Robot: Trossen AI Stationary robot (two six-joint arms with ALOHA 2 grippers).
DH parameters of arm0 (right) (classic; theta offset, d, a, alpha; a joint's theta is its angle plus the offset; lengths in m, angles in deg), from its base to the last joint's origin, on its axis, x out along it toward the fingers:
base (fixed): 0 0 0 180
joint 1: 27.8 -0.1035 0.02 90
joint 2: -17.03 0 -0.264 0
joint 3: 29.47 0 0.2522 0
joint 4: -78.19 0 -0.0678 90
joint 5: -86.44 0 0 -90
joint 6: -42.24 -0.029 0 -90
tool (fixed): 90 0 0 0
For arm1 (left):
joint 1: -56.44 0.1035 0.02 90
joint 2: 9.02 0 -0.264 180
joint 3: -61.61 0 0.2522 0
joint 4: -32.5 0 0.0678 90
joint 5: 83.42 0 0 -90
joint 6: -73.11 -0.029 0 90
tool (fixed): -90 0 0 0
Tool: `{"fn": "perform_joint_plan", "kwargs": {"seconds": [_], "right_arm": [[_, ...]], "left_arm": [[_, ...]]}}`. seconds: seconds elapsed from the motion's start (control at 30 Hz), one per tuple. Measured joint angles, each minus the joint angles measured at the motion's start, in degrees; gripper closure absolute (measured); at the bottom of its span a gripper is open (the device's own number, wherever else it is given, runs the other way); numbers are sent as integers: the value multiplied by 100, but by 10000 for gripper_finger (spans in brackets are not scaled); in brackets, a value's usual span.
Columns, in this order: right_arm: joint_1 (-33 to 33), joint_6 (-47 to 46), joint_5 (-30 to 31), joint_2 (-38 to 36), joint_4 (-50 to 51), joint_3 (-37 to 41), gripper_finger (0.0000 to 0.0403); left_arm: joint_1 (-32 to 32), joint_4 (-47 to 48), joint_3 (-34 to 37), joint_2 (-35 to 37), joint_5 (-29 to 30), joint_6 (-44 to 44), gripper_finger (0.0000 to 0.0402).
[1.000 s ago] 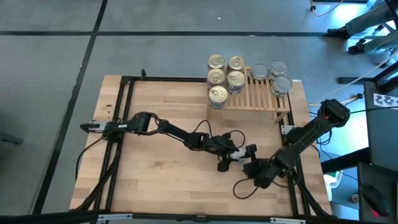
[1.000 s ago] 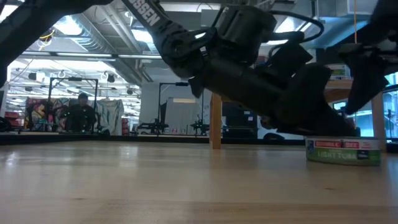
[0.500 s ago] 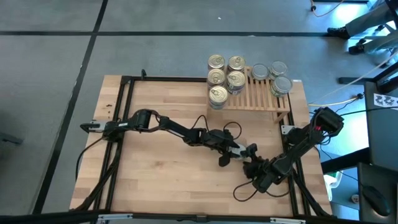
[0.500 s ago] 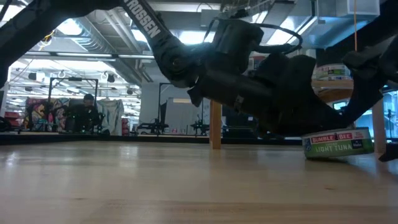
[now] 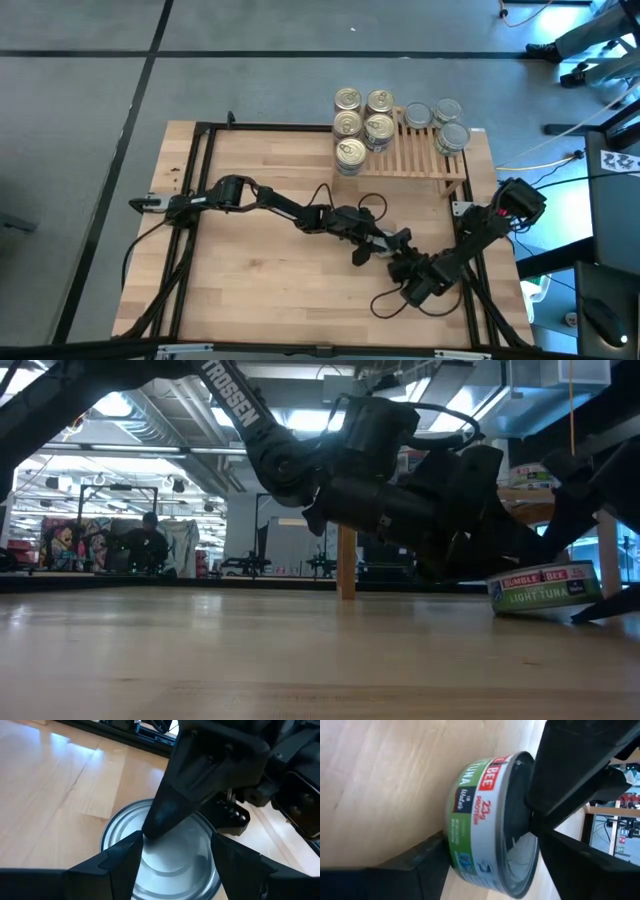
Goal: Stack canned seafood by type on shelf
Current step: Stack the green tuna can on top of the green tuna can on the shelf
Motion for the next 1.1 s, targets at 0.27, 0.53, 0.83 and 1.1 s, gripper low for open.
{"fn": "perform_joint_plan", "kwargs": {"seconds": [0.27, 0.53, 0.83, 1.1], "right_arm": [[-1, -84, 54, 17, -44, 18, 238], [-502, -689, -298, -258, 360, -365, 253], [-980, -1502, -1081, -845, 1947, -1648, 263], [-964, -2215, -835, -1126, 3648, -2835, 263]], "left_arm": [[-40, -206, 36, -8, 55, 82, 164], [-164, -89, 58, 300, -64, 81, 164], [-349, 1251, 91, 909, 33, -340, 164], [-715, 2708, 76, 1472, 357, -748, 164]]}}
